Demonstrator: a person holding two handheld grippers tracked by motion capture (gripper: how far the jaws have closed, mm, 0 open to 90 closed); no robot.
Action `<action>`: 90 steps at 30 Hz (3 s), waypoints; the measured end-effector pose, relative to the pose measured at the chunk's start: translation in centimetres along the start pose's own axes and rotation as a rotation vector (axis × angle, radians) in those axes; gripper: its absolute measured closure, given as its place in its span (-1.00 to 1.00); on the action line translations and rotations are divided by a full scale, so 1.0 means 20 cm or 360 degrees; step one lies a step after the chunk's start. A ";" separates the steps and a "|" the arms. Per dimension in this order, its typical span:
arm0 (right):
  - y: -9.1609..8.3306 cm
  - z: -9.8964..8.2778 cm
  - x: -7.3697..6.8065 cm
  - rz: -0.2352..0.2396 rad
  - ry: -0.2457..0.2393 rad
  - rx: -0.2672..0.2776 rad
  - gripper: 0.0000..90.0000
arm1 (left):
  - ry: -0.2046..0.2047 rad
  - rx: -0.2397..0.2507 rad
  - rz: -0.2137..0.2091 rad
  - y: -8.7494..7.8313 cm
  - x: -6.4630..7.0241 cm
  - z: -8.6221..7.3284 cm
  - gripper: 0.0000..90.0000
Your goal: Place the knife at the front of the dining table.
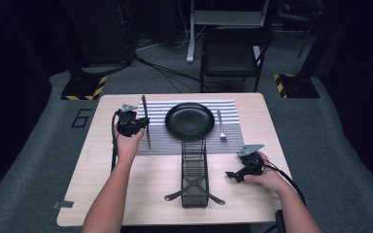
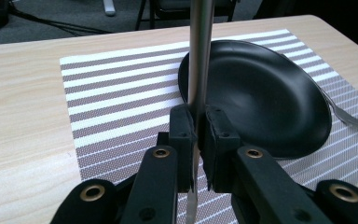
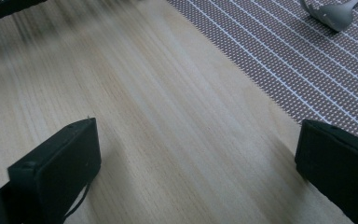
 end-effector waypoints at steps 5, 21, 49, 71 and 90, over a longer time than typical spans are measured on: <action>0.00 0.00 0.00 0.0000 0.0000 0.0000 -1.00 | -0.0014 -0.0017 0.0004 0.02 -0.01 0.01 0.84; 0.00 0.00 0.00 0.0000 0.0001 0.0000 -1.00 | -0.0200 -0.0036 0.0016 0.15 -0.06 0.02 0.84; 0.00 0.00 0.00 -0.0001 0.0014 0.0003 -1.00 | -0.0363 0.0034 0.0069 0.36 -0.13 -0.02 0.84; 0.00 0.00 0.00 -0.0001 0.0015 0.0003 -1.00 | -0.0408 0.0053 0.0257 0.50 -0.19 -0.09 0.84; 0.00 0.00 0.00 -0.0002 0.0013 0.0004 -1.00 | -0.0495 0.0060 0.0347 0.62 -0.25 -0.15 0.84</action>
Point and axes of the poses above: each handheld gripper's, and its own axes: y roughly forward along the jaws, z roughly out of its top, x roughly to its right, the point moved 10 cm from there along y, roughly forward along the jaws, and after that the axes turned 13 degrees about -y, right-handed, at the moved point
